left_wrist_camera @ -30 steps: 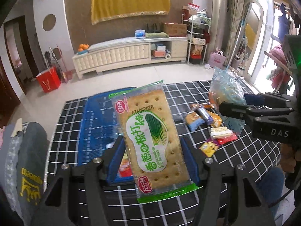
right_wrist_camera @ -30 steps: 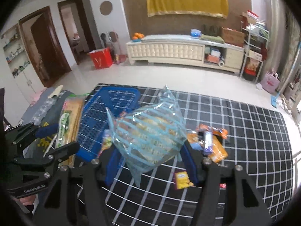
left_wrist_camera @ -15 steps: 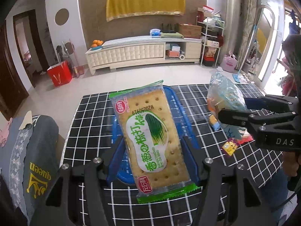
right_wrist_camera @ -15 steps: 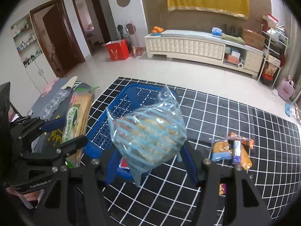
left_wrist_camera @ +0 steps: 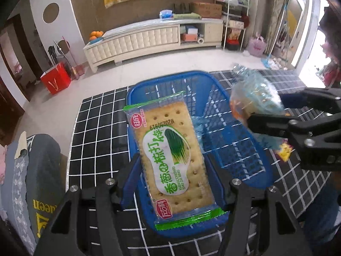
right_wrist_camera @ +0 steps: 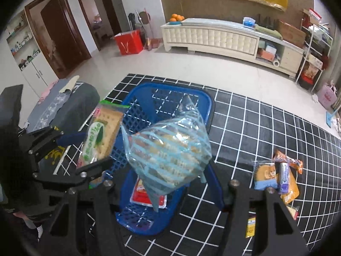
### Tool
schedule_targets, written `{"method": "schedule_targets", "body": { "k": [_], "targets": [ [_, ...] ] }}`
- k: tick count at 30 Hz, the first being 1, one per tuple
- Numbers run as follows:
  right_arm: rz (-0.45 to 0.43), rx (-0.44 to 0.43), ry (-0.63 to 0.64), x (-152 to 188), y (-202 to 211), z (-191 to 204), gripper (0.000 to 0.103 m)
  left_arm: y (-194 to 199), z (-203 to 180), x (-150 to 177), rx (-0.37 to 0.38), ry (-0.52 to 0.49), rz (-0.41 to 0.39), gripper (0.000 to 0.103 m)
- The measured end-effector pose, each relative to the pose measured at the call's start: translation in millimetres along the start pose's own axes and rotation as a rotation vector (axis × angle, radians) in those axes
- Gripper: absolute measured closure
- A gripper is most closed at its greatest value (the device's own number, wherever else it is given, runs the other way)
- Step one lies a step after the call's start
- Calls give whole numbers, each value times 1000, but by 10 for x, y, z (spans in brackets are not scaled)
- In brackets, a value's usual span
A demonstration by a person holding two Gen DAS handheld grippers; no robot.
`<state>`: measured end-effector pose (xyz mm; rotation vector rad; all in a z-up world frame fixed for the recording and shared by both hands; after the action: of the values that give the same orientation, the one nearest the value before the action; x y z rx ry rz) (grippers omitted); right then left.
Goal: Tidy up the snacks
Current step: 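Carry the cracker pack into the basket and open the left tool while the right tool carries the striped bag, then lower the clear blue-striped bag into the basket and open the right tool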
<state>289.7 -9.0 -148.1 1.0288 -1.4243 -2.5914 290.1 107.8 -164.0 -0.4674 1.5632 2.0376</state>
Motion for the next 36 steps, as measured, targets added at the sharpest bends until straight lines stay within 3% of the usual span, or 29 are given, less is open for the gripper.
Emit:
{"method": "schedule_targets", "body": {
  "k": [7,13,26,36],
  "targets": [
    [18,6,-12,64,-54,-101,38,-271,-122,4,73,9,74,45],
    [25,18,-24,70,-22,-158,38,-368,-185,74,30,-15,108,44],
    [22,10,7,46,79,77,38,0,123,68,-3,67,48,43],
    [50,30,35,-173,-232,212,38,16,489,31,-4,131,13,43]
  ]
}}
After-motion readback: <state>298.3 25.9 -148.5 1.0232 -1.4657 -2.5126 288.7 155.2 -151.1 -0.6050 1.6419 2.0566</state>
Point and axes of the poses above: each gripper's, at about its wrist camera, not at the fingertips, and y roughly against the way its jaws point, z to its left, x to its underside, the point moved 10 cm from there along -y, roughly the way its jaws point, and after that the axes turned 15 degrees about -x, right-handed, at the moved point
